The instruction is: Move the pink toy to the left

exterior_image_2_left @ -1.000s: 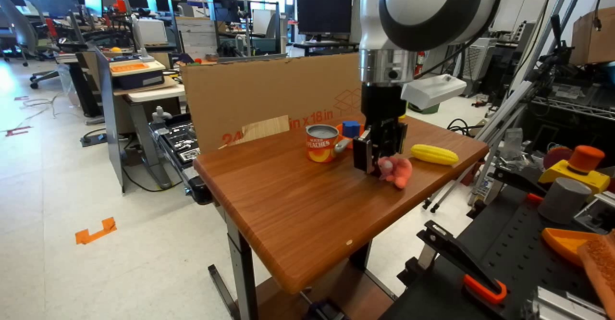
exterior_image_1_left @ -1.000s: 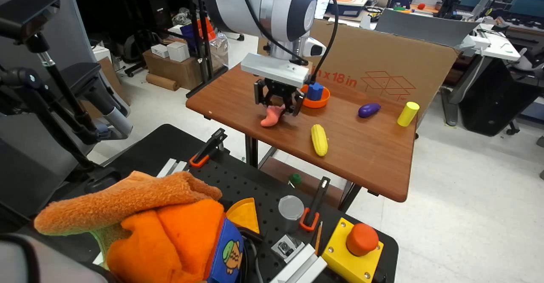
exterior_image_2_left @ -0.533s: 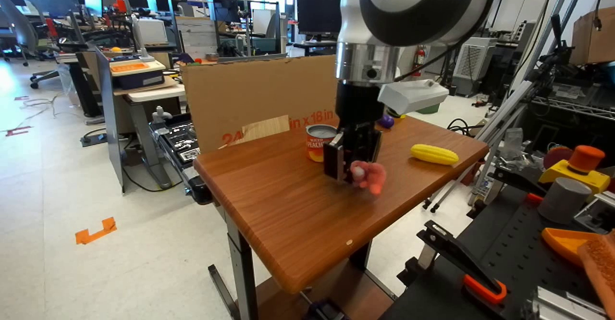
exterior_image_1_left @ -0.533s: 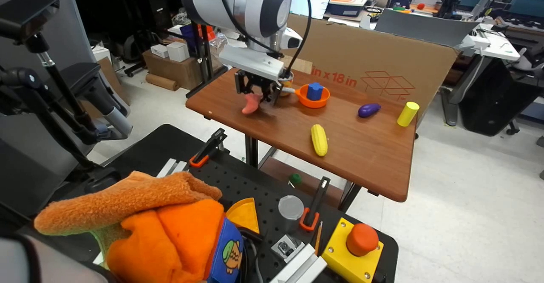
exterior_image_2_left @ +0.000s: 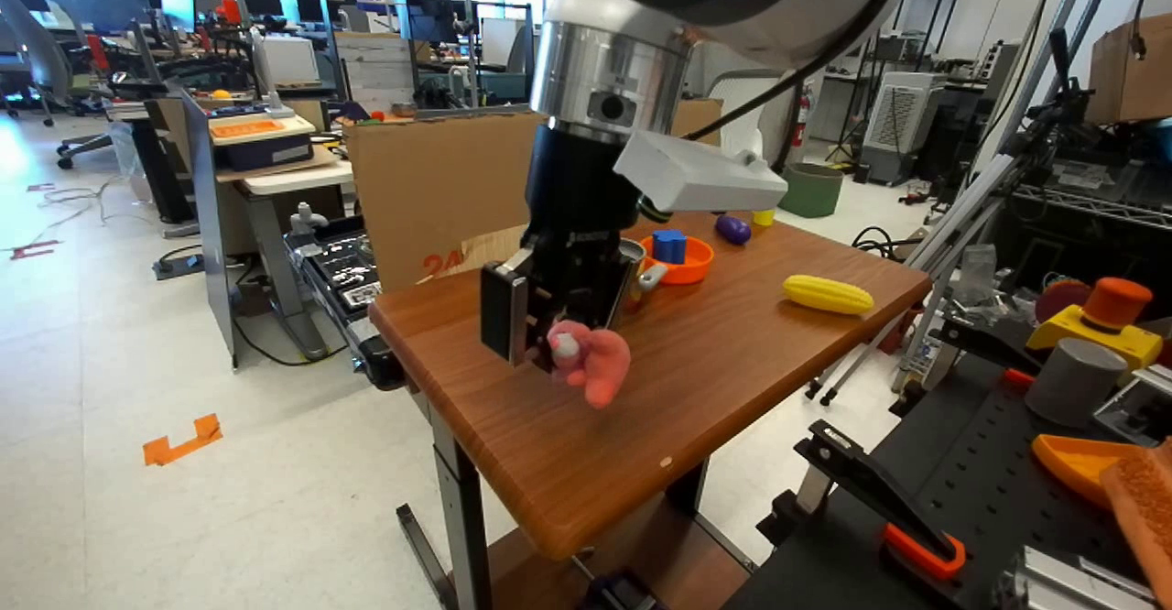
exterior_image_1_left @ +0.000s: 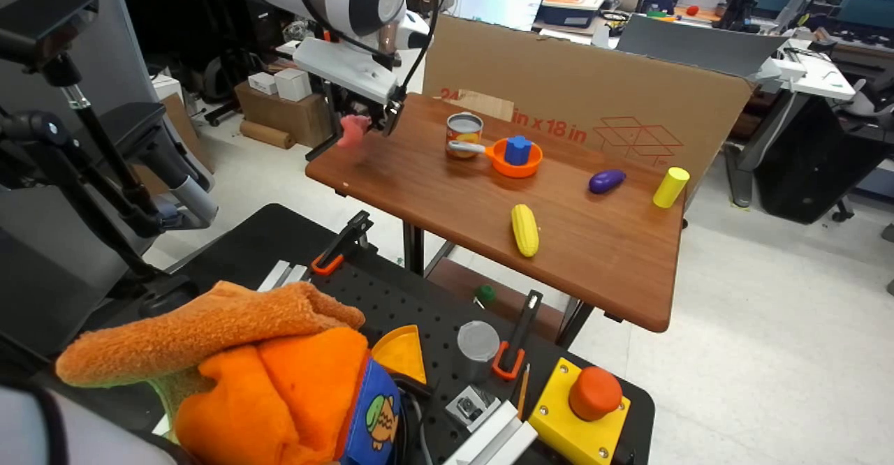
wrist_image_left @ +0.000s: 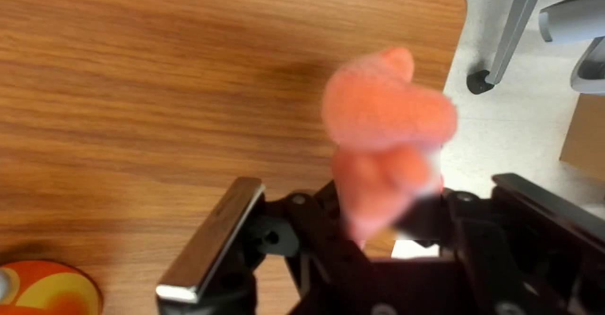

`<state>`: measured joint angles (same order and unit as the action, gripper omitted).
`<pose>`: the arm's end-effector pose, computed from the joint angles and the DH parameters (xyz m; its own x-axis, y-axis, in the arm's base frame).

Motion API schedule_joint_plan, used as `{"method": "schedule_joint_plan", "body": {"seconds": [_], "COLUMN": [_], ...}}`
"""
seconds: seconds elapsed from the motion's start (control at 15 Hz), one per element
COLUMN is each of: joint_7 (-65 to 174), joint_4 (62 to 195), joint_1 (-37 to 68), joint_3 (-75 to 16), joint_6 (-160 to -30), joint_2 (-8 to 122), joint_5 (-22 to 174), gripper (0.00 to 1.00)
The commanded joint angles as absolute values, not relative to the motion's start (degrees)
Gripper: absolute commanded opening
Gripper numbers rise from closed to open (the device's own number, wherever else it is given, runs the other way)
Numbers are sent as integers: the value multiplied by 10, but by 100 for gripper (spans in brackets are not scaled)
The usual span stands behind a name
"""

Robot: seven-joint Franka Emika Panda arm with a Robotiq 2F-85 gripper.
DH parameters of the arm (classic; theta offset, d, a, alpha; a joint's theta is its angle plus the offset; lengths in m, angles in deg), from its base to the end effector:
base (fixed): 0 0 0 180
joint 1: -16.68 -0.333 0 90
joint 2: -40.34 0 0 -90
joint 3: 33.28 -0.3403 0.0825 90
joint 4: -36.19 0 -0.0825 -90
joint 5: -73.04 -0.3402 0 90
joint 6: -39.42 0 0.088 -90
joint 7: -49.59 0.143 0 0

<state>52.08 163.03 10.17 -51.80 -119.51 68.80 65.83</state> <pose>0.5014 0.2308 0.1941 0.9725 0.2263 0.0544 0.2327 -0.9503 -0.2070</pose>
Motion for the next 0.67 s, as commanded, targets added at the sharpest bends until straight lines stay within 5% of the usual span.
{"method": "schedule_joint_plan", "body": {"seconds": [0.0, 0.6], "joint_7": [505, 529], "joint_4": [1616, 1611], "joint_1": [90, 64], "joint_3": [-496, -451], "joint_6": [-1217, -1201], "joint_2": [702, 705], "joint_5": [657, 674], "gripper": [2, 2]}}
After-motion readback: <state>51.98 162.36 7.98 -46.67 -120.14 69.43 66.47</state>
